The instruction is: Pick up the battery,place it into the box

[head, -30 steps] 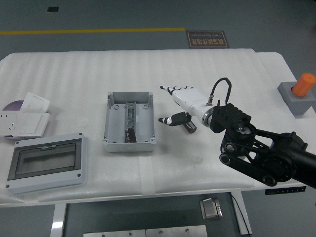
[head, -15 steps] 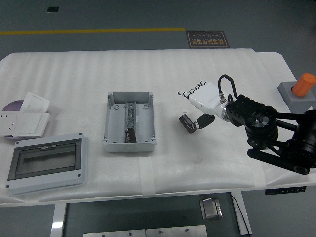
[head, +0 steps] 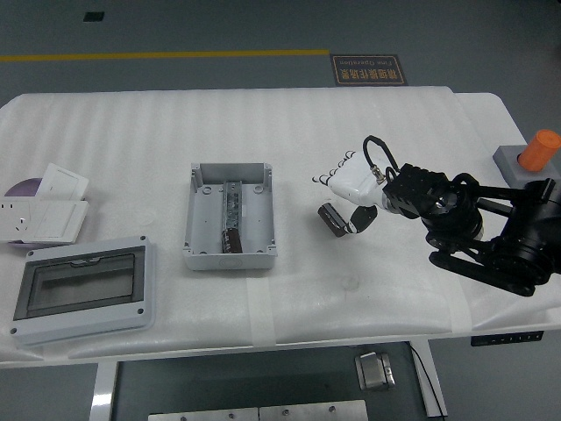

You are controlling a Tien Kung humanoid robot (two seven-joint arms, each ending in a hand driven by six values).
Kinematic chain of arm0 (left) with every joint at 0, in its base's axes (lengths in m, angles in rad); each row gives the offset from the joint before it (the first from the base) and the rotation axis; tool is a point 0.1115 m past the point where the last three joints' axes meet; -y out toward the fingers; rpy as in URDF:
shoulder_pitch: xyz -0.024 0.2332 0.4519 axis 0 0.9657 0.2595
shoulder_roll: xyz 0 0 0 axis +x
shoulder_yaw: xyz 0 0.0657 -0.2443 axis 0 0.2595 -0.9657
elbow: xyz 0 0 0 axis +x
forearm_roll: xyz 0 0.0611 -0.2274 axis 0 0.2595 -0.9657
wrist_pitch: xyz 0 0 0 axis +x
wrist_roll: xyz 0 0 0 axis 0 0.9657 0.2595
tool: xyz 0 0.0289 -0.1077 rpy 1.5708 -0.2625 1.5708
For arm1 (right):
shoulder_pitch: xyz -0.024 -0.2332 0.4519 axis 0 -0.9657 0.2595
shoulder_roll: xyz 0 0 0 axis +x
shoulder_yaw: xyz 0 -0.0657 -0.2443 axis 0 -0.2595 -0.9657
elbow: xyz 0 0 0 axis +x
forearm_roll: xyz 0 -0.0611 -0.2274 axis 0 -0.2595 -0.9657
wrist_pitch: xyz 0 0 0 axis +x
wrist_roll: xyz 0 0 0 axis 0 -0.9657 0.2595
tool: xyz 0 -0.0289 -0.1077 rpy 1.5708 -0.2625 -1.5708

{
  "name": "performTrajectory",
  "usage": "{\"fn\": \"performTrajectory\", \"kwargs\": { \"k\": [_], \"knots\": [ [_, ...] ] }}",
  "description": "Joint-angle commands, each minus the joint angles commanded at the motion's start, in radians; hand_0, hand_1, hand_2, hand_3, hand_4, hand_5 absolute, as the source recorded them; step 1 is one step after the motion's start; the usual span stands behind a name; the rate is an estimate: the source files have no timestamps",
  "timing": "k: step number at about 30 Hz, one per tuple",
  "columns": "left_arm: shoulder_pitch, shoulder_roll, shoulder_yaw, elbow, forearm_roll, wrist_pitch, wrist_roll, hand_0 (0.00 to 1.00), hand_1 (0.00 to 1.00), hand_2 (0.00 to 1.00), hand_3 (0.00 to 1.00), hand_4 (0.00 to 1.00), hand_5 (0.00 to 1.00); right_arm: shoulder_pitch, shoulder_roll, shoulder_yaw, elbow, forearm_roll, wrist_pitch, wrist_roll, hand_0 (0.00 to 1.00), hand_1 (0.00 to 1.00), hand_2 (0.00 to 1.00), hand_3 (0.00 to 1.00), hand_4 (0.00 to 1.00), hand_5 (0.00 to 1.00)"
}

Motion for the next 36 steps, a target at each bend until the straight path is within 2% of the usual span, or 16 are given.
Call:
{"fn": "performTrajectory", "kwargs": {
  "k": [7, 23, 24, 29, 30, 35, 36],
  "knots": [
    [-0.004, 0.001, -0.006, -0.001, 0.005, 0.000, -0.001, 0.630, 0.653, 0.315, 0.572, 0.495, 0.488, -0.027, 0.016, 0.032, -0.038, -0.023, 0.040, 0.032, 0.891, 0.808, 0.837, 0.989, 0.850, 0.459],
    [-0.012, 0.006, -0.023, -0.006, 0.018, 0.001, -0.006, 0.631, 0.653, 0.315, 0.571, 0.494, 0.491, -0.059, 0.037, 0.052, -0.081, -0.026, 0.024, 0.055, 0.890, 0.804, 0.828, 0.990, 0.844, 0.437],
    [-0.011, 0.006, -0.023, -0.006, 0.018, 0.001, -0.006, 0.631, 0.652, 0.315, 0.572, 0.493, 0.492, -0.062, 0.038, 0.053, -0.086, -0.027, 0.023, 0.056, 0.881, 0.795, 0.776, 0.922, 0.742, 0.386],
    [-0.013, 0.007, -0.025, -0.007, 0.019, 0.001, -0.007, 0.631, 0.652, 0.315, 0.572, 0.493, 0.492, -0.071, 0.045, 0.057, -0.106, -0.030, 0.018, 0.062, 0.881, 0.795, 0.776, 0.922, 0.742, 0.386],
    [-0.013, 0.007, -0.026, -0.008, 0.020, 0.001, -0.007, 0.631, 0.652, 0.315, 0.572, 0.493, 0.496, -0.073, 0.046, 0.058, -0.109, -0.030, 0.017, 0.062, 0.874, 0.783, 0.741, 0.813, 0.608, 0.326],
    [-0.017, 0.008, -0.033, -0.010, 0.026, 0.003, -0.009, 0.631, 0.652, 0.315, 0.572, 0.493, 0.496, -0.082, 0.052, 0.060, -0.120, -0.024, 0.012, 0.064, 0.874, 0.783, 0.741, 0.813, 0.608, 0.326],
    [-0.017, 0.009, -0.033, -0.011, 0.027, 0.003, -0.009, 0.631, 0.652, 0.316, 0.572, 0.493, 0.497, -0.084, 0.053, 0.060, -0.123, -0.022, 0.009, 0.063, 0.859, 0.769, 0.719, 0.763, 0.567, 0.318]
  ]
}}
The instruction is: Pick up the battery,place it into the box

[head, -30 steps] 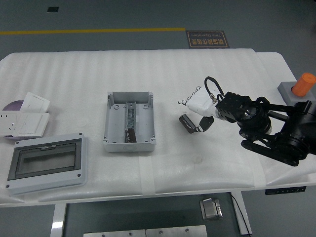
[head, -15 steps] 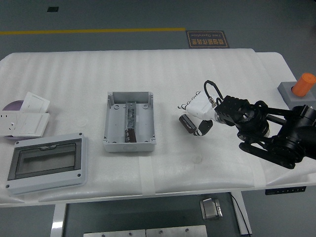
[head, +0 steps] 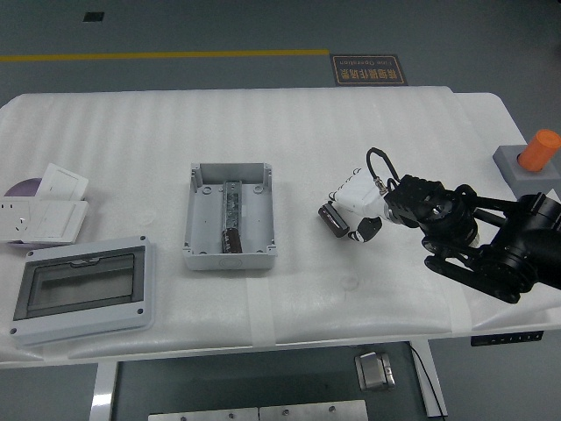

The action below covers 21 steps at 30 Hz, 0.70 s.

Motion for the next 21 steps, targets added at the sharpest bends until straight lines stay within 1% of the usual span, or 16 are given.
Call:
{"fn": "performTrajectory", "kwargs": {
  "k": [11, 12, 15, 21],
  "knots": [
    [0.001, 0.001, -0.001, -0.002, 0.002, 0.001, 0.001, 0.631, 0.653, 0.316, 0.572, 0.492, 0.499, -0.013, 0.006, -0.010, -0.005, 0.043, -0.028, -0.016, 0.853, 0.763, 0.710, 0.748, 0.556, 0.314],
    [0.002, 0.000, 0.000, -0.002, 0.003, 0.001, 0.002, 0.631, 0.652, 0.315, 0.572, 0.492, 0.501, -0.012, 0.005, -0.012, -0.005, 0.046, -0.030, -0.017, 0.834, 0.752, 0.701, 0.717, 0.541, 0.311],
    [0.003, -0.001, 0.005, -0.001, 0.001, 0.000, 0.003, 0.631, 0.652, 0.315, 0.572, 0.492, 0.501, -0.008, 0.002, -0.019, -0.004, 0.057, -0.036, -0.023, 0.834, 0.752, 0.701, 0.717, 0.541, 0.311],
    [0.006, -0.001, 0.014, 0.001, -0.003, -0.001, 0.004, 0.631, 0.653, 0.316, 0.572, 0.493, 0.501, 0.007, -0.008, -0.043, 0.002, 0.078, -0.023, -0.056, 0.833, 0.751, 0.695, 0.716, 0.533, 0.313]
  ]
}}
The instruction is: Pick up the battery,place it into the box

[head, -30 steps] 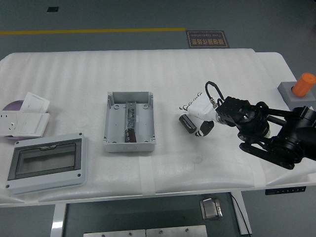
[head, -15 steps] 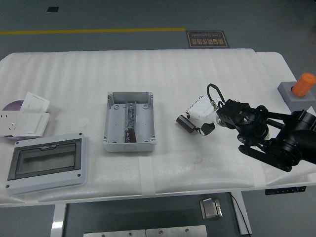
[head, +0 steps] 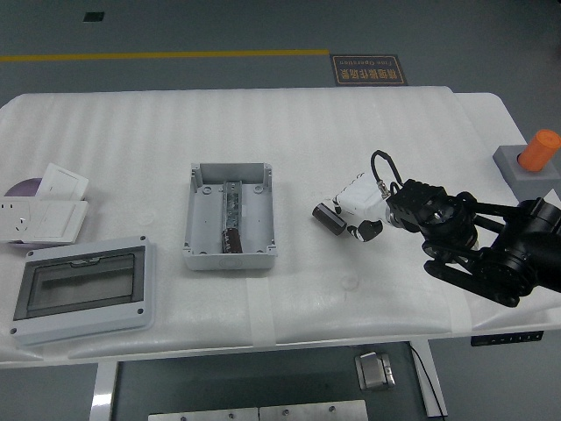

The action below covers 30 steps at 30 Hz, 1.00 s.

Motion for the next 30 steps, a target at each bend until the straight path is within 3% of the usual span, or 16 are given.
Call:
{"fn": "performTrajectory", "kwargs": {
  "k": [2, 3, 8, 9, 14, 15, 30],
  "knots": [
    [0.000, 0.000, 0.002, 0.000, -0.001, -0.001, 0.000, 0.631, 0.653, 0.316, 0.572, 0.493, 0.501, 0.004, -0.002, -0.006, 0.002, -0.001, 0.002, -0.010, 0.833, 0.751, 0.695, 0.716, 0.533, 0.313],
    [0.000, 0.000, 0.002, 0.001, -0.001, -0.001, 0.000, 0.631, 0.653, 0.316, 0.571, 0.492, 0.502, 0.005, -0.002, -0.008, 0.003, -0.002, 0.002, -0.013, 0.842, 0.767, 0.707, 0.767, 0.568, 0.321],
    [-0.002, -0.001, 0.005, 0.001, 0.000, -0.002, 0.001, 0.631, 0.653, 0.316, 0.571, 0.492, 0.502, 0.011, -0.002, -0.014, 0.013, -0.012, -0.006, -0.023, 0.842, 0.767, 0.707, 0.767, 0.568, 0.321],
    [-0.002, -0.001, 0.006, 0.001, -0.001, -0.002, 0.001, 0.631, 0.652, 0.310, 0.570, 0.492, 0.503, 0.013, -0.002, -0.015, 0.014, -0.014, -0.008, -0.025, 0.884, 0.802, 0.853, 0.998, 0.823, 0.361],
    [-0.002, -0.002, 0.008, 0.001, -0.001, -0.003, 0.003, 0.631, 0.652, 0.310, 0.570, 0.492, 0.503, 0.021, -0.003, -0.021, 0.024, -0.020, -0.015, -0.037, 0.884, 0.802, 0.853, 0.998, 0.823, 0.361],
    [-0.002, -0.002, 0.008, 0.001, -0.001, -0.003, 0.003, 0.631, 0.653, 0.307, 0.570, 0.492, 0.503, 0.023, -0.003, -0.021, 0.028, -0.021, -0.015, -0.039, 0.885, 0.808, 0.908, 0.998, 0.856, 0.349],
    [-0.006, -0.004, 0.002, -0.001, 0.002, -0.004, 0.003, 0.630, 0.653, 0.297, 0.566, 0.491, 0.503, 0.032, -0.001, -0.006, 0.071, -0.055, 0.005, -0.029, 0.879, 0.804, 0.898, 0.998, 0.890, 0.365]
  ]
}}
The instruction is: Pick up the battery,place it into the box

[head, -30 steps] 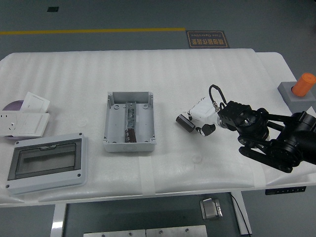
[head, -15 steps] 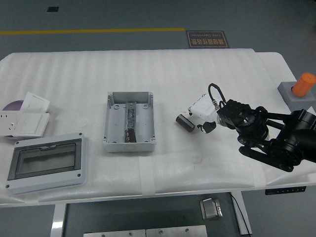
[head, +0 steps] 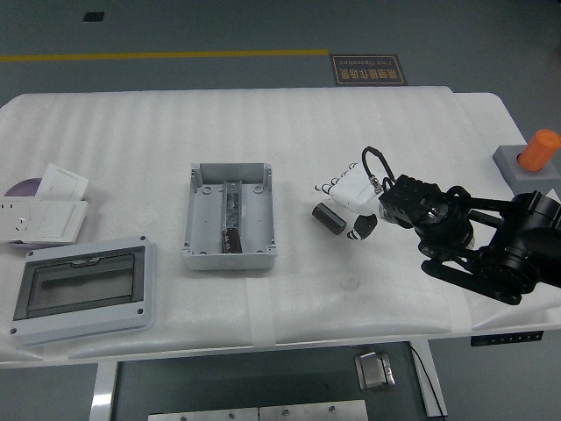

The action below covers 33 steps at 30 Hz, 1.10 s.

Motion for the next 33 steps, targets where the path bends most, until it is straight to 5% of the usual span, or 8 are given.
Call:
{"fn": "performTrajectory", "kwargs": {
  "k": [20, 21, 33],
  "knots": [
    [-0.011, 0.008, -0.039, -0.016, 0.041, -0.001, -0.004, 0.631, 0.653, 0.295, 0.565, 0.489, 0.499, -0.023, 0.031, 0.084, -0.056, -0.104, 0.109, 0.109, 0.876, 0.798, 0.836, 0.998, 0.847, 0.388],
    [-0.011, 0.009, -0.040, -0.017, 0.042, -0.001, -0.005, 0.631, 0.653, 0.295, 0.565, 0.489, 0.496, -0.026, 0.033, 0.086, -0.059, -0.105, 0.111, 0.110, 0.873, 0.795, 0.815, 0.903, 0.806, 0.372],
    [-0.015, 0.011, -0.049, -0.022, 0.056, 0.000, -0.006, 0.630, 0.653, 0.289, 0.563, 0.489, 0.501, -0.031, 0.051, 0.092, -0.066, -0.099, 0.100, 0.113, 0.874, 0.794, 0.814, 0.911, 0.789, 0.371]
  ]
}}
